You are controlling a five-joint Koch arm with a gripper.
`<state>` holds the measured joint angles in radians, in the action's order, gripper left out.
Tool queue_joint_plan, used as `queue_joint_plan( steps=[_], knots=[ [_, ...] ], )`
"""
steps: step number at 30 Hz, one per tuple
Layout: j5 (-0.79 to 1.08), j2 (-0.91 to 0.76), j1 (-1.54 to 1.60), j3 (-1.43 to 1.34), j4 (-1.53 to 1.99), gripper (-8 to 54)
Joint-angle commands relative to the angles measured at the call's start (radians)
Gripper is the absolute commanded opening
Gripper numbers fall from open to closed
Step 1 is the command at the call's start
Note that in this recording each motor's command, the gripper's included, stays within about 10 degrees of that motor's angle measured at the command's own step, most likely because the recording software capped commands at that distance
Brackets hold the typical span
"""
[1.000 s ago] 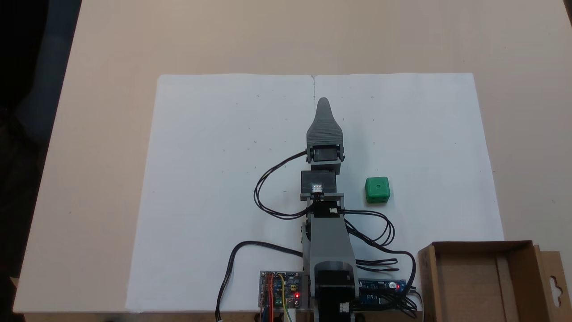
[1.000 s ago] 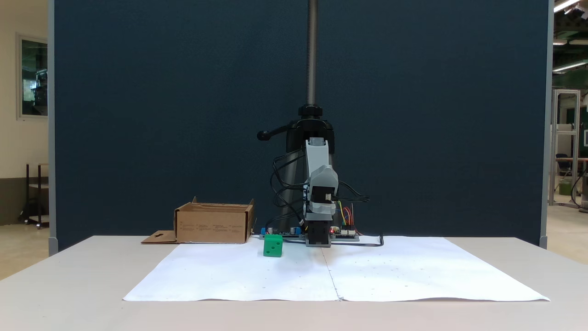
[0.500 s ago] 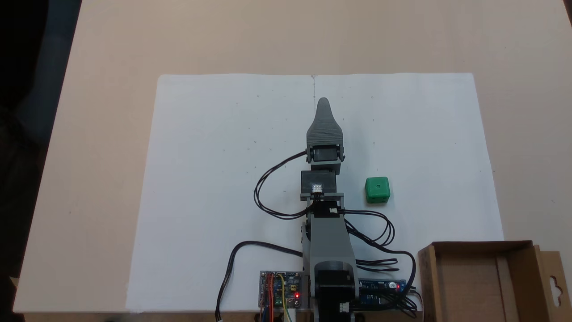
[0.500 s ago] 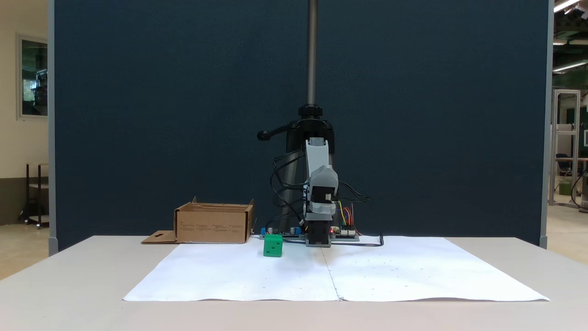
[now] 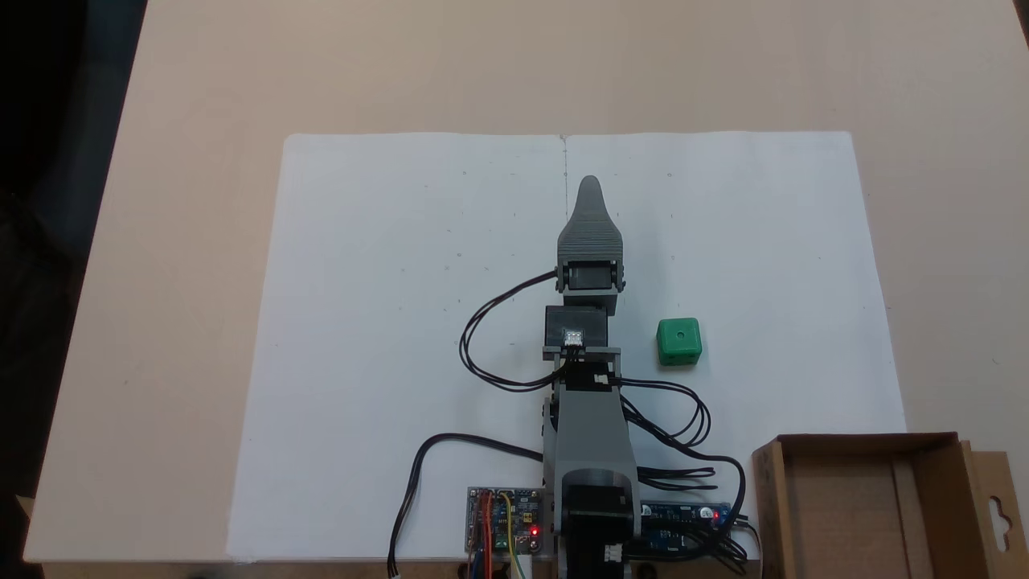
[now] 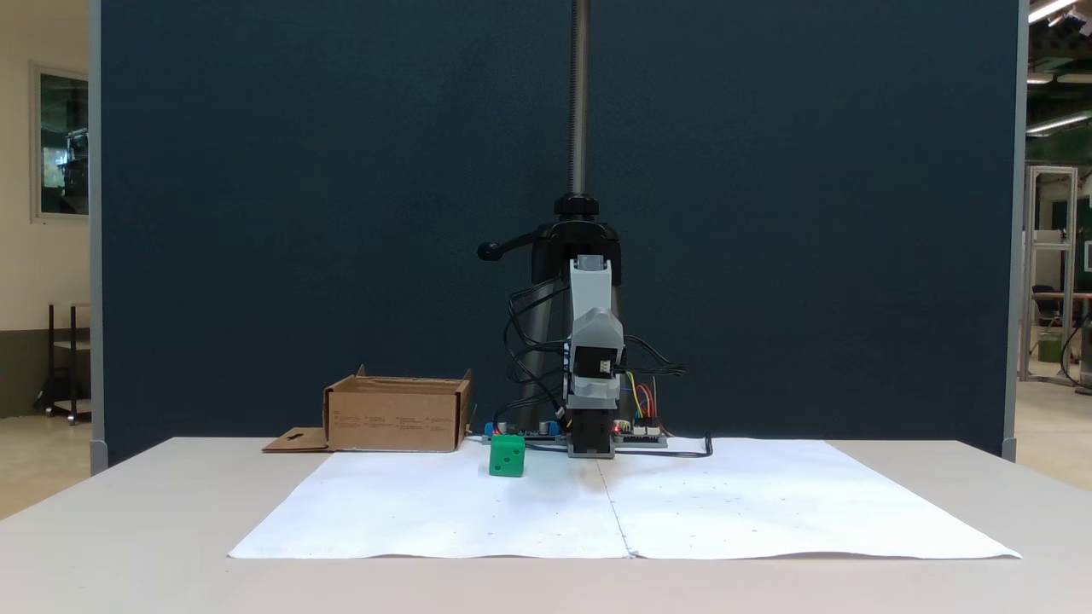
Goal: Grasp a green dice and put it in the bin.
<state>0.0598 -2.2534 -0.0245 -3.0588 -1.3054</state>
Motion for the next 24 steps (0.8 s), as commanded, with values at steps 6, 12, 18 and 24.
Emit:
queue_joint_plan(
  steps=[6,12,18,24],
  knots=[
    [-0.057,-0.107,-0.041,-0.067,-0.014,45.1],
    [-0.058,-0.107,-0.012,-0.067,-0.015,45.3],
    [-0.058,-0.107,-0.009,-0.067,-0.018,45.2],
    [-0.052,-0.106,-0.057,-0.067,-0.012,44.4]
  ],
)
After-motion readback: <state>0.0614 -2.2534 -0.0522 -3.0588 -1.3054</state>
